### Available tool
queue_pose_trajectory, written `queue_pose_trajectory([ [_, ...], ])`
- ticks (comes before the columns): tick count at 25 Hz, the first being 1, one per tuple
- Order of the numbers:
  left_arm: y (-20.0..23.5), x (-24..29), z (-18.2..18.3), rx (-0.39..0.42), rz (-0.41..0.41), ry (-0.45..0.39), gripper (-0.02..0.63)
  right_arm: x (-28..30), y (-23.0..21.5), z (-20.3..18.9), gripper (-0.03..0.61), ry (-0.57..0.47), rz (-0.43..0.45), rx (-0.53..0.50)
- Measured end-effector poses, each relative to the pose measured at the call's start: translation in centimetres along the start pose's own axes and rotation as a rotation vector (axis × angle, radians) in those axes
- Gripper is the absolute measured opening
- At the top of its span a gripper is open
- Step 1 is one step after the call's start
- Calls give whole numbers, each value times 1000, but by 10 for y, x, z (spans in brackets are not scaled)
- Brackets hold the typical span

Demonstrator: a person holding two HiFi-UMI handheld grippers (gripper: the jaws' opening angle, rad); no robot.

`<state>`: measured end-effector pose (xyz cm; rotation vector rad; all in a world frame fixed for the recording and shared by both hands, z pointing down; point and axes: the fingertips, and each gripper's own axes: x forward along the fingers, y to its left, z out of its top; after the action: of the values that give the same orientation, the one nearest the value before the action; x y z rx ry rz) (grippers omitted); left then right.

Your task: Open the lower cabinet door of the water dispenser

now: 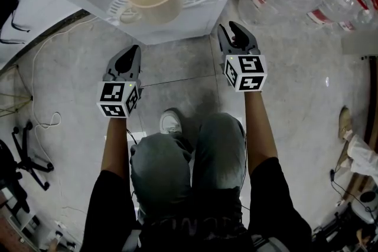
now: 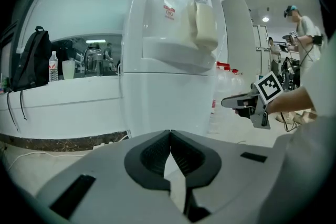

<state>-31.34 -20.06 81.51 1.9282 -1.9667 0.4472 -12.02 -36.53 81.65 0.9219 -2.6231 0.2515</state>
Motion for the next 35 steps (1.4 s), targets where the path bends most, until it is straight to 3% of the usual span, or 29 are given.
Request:
queue_pose_trajectory([
  [4, 0, 4, -8, 3, -19, 16, 12, 12, 6, 0, 270, 12, 100, 4],
  [7, 2, 7, -16, -3, -28, 28, 12, 23, 9, 1, 302, 26, 152, -7],
  [22, -8, 16, -26, 69, -131, 39, 12, 48, 15, 29, 288, 1, 293, -32],
  [35, -14, 12, -30, 62, -138, 40, 12, 44, 15, 30, 259, 8, 232, -44],
])
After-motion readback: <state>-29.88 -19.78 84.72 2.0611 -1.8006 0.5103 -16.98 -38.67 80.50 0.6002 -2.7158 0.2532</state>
